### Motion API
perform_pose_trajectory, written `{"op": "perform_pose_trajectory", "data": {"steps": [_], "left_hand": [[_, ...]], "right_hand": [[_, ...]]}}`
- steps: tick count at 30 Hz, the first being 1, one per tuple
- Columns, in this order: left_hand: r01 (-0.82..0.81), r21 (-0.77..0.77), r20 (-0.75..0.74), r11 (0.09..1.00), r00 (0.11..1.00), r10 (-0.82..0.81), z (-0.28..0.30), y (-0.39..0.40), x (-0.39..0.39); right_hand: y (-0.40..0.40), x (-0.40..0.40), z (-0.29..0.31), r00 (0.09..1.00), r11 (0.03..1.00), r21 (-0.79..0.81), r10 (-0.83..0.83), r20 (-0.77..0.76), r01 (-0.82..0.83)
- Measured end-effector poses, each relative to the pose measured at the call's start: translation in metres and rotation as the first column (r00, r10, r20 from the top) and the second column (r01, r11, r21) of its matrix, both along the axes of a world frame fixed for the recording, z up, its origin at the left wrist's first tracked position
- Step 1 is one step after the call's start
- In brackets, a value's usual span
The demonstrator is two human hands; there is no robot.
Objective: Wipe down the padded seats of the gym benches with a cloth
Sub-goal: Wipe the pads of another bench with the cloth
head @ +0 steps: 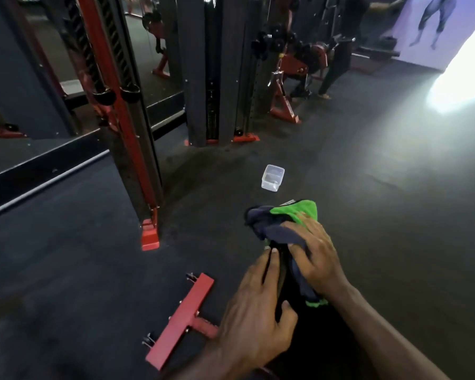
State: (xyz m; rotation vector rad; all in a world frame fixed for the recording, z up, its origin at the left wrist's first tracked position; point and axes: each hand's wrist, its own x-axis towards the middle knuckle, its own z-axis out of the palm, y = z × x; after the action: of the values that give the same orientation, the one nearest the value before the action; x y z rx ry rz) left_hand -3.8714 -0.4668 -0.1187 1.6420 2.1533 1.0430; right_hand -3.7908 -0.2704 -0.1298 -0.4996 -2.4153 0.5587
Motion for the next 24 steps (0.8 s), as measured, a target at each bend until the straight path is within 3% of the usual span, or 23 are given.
{"op": "perform_pose_trajectory", "data": {"steps": [3,8,10,14,17,20,24], "left_hand": [[0.030,0.025,-0.031,0.999,0.999,-0.029,-0.005,-0.008,0.005],[-0.035,0.305,0.162,0.952,0.987,-0.016,-0.014,-0.021,0.008],[-0.037,0.369,0.174,0.929,0.984,-0.030,-0.015,-0.022,0.008],[-0.039,0.301,0.151,0.953,0.988,-0.007,-0.015,-0.019,0.009],[-0.071,0.342,0.092,0.937,0.995,0.041,-0.015,-0.013,0.006],[0.015,0.292,0.081,0.956,0.996,-0.041,-0.016,-0.015,0.004],[0.038,0.264,0.070,0.964,0.996,-0.058,-0.017,-0.021,0.004]], "right_hand": [[-0.005,-0.015,0.009,0.991,0.989,-0.079,-0.130,-0.025,0.128],[-0.031,0.007,0.006,0.993,0.989,0.092,0.111,0.051,-0.115],[-0.016,0.001,0.012,0.994,0.992,0.072,0.098,0.044,-0.101],[-0.020,-0.017,0.018,0.997,0.997,-0.057,-0.048,-0.057,0.045],[-0.041,0.007,0.002,0.995,0.996,0.048,0.081,-0.053,-0.078],[-0.017,0.005,0.008,0.992,0.989,0.087,0.119,-0.028,-0.117],[-0.015,-0.017,0.009,0.992,0.996,-0.070,-0.063,-0.105,0.056]]}}
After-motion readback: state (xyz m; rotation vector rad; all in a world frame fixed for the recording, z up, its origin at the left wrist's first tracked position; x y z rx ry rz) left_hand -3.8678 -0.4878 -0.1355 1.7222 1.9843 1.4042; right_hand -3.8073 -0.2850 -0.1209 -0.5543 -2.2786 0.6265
